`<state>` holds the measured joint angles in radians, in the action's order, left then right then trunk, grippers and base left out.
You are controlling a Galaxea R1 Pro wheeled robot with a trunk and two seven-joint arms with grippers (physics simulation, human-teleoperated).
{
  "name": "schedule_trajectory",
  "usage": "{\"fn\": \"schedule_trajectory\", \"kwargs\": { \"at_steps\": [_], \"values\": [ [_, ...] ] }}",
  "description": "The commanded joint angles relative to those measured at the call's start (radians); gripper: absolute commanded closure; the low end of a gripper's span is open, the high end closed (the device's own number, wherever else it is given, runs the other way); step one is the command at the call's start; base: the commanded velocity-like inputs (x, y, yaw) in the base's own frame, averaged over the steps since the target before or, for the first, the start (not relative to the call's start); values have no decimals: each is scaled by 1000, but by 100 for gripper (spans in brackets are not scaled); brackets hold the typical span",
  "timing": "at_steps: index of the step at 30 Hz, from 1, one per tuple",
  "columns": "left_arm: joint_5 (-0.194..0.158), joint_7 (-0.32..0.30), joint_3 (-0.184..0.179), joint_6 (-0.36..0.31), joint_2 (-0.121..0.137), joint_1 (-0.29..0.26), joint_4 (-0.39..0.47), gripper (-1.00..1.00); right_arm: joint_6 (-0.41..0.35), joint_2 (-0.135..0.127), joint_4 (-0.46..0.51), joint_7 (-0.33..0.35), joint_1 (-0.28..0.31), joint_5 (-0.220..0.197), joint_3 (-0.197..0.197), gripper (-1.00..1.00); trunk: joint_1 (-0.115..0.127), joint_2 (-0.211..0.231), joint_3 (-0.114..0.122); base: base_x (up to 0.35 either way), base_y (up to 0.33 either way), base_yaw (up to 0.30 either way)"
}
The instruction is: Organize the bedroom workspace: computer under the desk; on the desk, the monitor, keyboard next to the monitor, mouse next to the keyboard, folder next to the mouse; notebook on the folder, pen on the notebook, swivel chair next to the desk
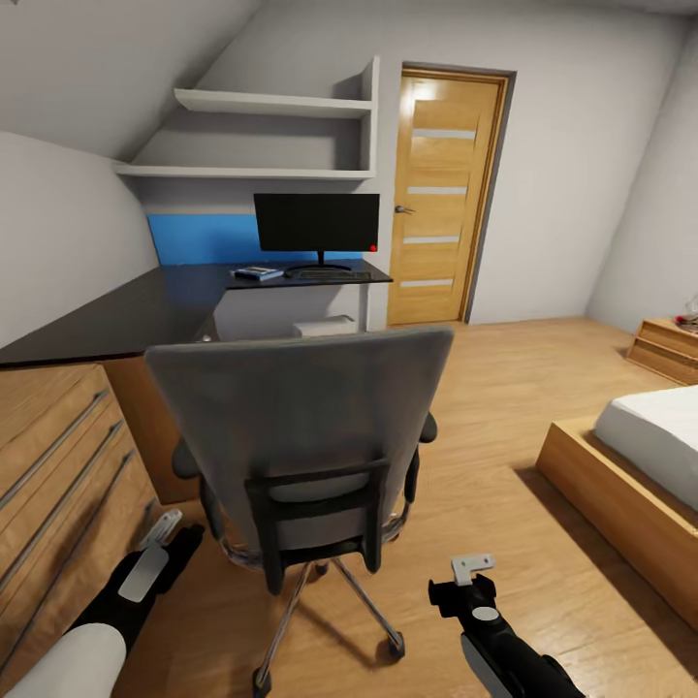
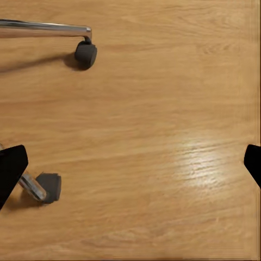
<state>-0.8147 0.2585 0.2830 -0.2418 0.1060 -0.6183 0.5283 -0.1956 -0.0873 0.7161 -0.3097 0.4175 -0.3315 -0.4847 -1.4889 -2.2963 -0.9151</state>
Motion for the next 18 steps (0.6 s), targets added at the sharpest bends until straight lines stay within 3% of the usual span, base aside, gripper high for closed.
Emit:
{"fn": "schedule_trajectory", "kwargs": {
  "at_steps": [1,12,15,18],
  "values": [
    [-17,4,0,-4,0,0,2,-100,-4,-1,2,-9,1,-7,-8,-100,0,0,-1,0,0,-250],
    [-15,2,-5,-24,6,-45,-34,-100,-2,3,2,-11,0,-5,-8,-100,0,0,-1,0,0,-49],
    [-14,-20,-35,-33,4,-59,-53,-100,-4,3,2,-10,0,-4,-8,-100,0,0,-1,0,0,-2],
    [-15,-61,-56,-28,4,-30,-48,-100,-9,-2,1,-3,-1,-7,-8,-100,0,0,-1,0,0,0]
  ]
}}
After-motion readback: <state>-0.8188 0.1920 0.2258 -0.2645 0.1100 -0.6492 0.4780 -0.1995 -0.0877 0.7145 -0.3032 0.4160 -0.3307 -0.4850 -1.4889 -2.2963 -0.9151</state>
